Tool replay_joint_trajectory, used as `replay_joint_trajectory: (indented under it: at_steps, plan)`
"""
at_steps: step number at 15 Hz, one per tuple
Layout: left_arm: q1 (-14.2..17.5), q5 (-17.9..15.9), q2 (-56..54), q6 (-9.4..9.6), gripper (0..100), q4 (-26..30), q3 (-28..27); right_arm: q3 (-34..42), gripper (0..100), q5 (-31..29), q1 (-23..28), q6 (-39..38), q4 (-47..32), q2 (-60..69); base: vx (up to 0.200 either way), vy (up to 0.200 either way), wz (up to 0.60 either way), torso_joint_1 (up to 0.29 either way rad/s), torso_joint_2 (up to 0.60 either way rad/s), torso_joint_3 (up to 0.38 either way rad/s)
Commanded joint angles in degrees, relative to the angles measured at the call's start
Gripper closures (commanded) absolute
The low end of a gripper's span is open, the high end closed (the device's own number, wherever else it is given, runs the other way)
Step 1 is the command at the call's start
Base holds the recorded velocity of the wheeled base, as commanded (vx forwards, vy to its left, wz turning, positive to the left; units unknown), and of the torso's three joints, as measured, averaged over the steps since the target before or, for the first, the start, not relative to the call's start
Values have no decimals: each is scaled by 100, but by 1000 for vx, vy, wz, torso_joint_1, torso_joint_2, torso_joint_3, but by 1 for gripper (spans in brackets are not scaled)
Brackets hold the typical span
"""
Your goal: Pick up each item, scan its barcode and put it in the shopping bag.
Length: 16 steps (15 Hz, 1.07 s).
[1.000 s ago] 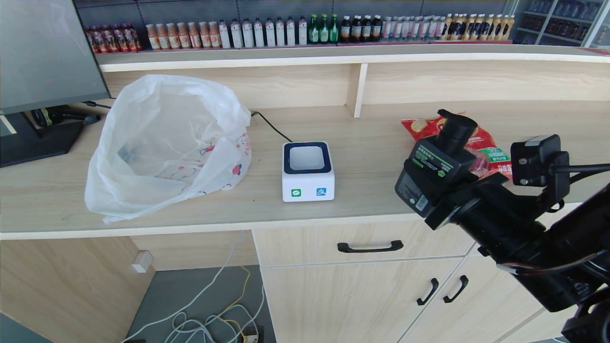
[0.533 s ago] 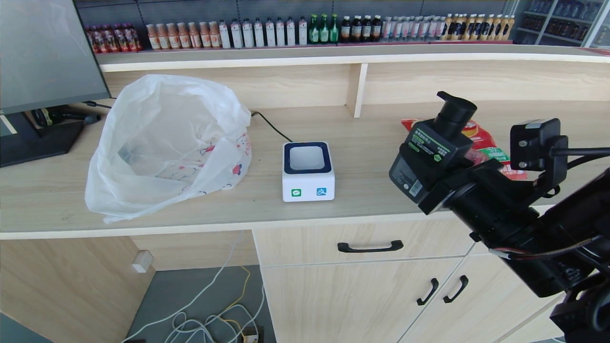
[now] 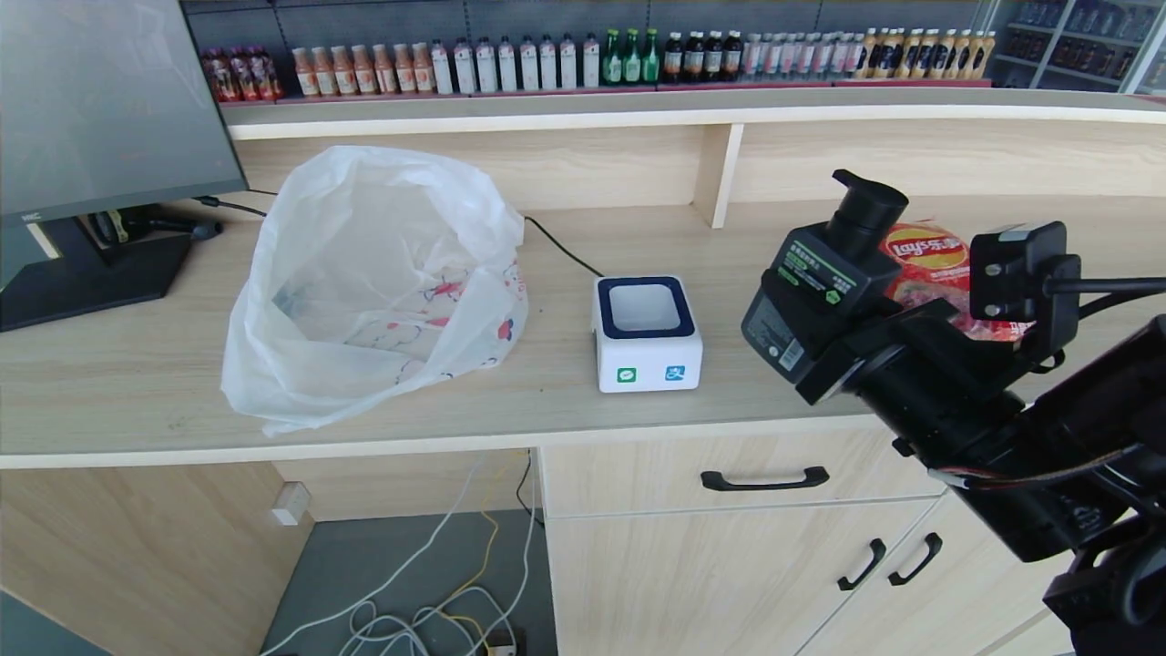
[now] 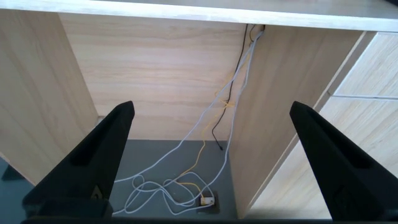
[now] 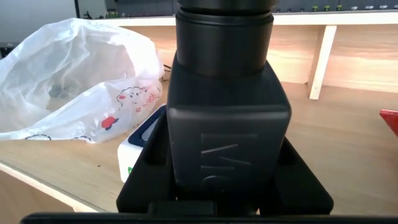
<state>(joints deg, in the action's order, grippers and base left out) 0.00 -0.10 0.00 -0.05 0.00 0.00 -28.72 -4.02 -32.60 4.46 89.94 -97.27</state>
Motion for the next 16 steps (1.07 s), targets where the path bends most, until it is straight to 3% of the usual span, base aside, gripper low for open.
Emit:
replay_joint_trajectory:
  at_steps: [1,4,10,15,16]
  plan:
    - [0,1,0,-4,0,0,0,24,100,-2,-1,2,6,15,0,200,0,2,7,2]
    - [0,1,0,-4,0,0,0,51,100,-2,34,2,6,85,0,200,0,4,1,1]
    - [0,1,0,-4,0,0,0,24,100,51,34,327,6,103,0,0,0,0,0,0]
    - [0,1,0,-4,0,0,0,-582,100,1097,25,1285,6,-3,0,0,0,0,0,0]
    - [0,1,0,5,0,0,0,-573,100,1422,43,1760,6,-20,0,0,0,0,0,0]
